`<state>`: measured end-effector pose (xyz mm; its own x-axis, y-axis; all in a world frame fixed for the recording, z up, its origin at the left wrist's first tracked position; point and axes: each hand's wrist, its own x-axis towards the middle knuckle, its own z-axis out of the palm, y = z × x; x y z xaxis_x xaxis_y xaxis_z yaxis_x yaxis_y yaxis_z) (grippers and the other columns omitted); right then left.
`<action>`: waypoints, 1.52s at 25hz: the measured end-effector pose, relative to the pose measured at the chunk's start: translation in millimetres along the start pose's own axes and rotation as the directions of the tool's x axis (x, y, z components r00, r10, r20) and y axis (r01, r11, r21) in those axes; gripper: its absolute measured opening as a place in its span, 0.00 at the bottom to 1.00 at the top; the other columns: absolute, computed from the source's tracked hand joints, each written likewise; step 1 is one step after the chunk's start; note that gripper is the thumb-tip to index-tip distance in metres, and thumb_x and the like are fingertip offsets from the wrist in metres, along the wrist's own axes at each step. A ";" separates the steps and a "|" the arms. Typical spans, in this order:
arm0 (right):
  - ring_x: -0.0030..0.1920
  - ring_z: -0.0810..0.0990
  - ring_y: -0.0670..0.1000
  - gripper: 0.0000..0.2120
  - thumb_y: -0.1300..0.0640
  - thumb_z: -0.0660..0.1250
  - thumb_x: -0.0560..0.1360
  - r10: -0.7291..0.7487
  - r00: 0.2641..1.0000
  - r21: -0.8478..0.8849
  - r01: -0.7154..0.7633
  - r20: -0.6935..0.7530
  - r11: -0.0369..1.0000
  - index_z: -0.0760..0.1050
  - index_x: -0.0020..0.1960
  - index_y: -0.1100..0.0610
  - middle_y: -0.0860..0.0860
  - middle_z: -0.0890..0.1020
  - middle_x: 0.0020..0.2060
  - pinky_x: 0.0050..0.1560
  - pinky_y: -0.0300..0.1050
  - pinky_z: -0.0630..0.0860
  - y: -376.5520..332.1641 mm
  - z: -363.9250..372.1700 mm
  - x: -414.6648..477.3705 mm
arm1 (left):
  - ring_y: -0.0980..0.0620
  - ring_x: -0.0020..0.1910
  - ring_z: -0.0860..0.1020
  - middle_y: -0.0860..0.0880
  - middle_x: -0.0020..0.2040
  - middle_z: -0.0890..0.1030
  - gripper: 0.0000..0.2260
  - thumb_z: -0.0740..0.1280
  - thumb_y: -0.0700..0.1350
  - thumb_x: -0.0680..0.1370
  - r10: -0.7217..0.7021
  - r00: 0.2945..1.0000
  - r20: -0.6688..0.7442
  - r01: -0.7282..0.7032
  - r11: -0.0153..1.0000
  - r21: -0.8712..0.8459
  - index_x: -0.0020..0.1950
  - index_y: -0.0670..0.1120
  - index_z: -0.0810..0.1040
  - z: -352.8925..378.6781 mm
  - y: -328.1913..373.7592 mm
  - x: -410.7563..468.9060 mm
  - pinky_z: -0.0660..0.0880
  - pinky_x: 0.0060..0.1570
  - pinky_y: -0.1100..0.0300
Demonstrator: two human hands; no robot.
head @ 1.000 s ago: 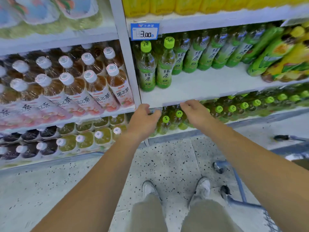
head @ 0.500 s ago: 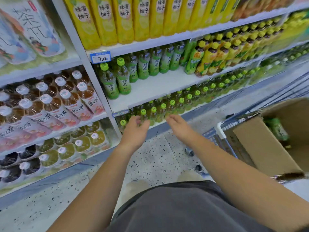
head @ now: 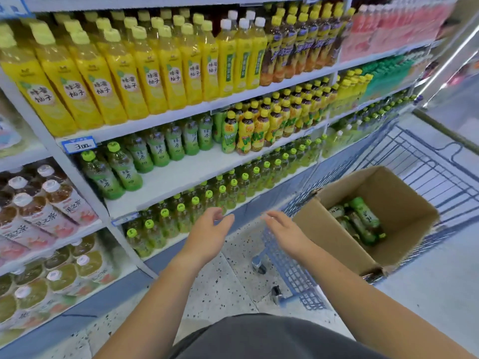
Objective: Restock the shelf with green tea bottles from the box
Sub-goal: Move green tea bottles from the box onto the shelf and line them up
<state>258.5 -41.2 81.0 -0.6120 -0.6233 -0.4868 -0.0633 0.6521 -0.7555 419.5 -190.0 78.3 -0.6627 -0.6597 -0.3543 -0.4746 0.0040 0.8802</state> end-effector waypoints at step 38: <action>0.69 0.72 0.59 0.28 0.42 0.52 0.84 0.862 0.471 0.702 -0.548 -0.189 0.454 0.62 0.78 0.56 0.57 0.73 0.71 0.63 0.49 0.68 325.4 -226.0 197.2 | 0.45 0.59 0.79 0.50 0.60 0.77 0.28 0.63 0.56 0.79 -0.314 0.665 0.678 -0.311 0.709 0.633 0.77 0.46 0.66 520.4 52.4 328.7 0.75 0.62 0.48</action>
<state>-61.0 145.6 -161.7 -0.4919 0.3496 -0.7974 0.8605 0.3349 -0.3839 -124.7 -15.5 -156.4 -0.6846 0.0693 -0.7256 -0.4972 0.6835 0.5344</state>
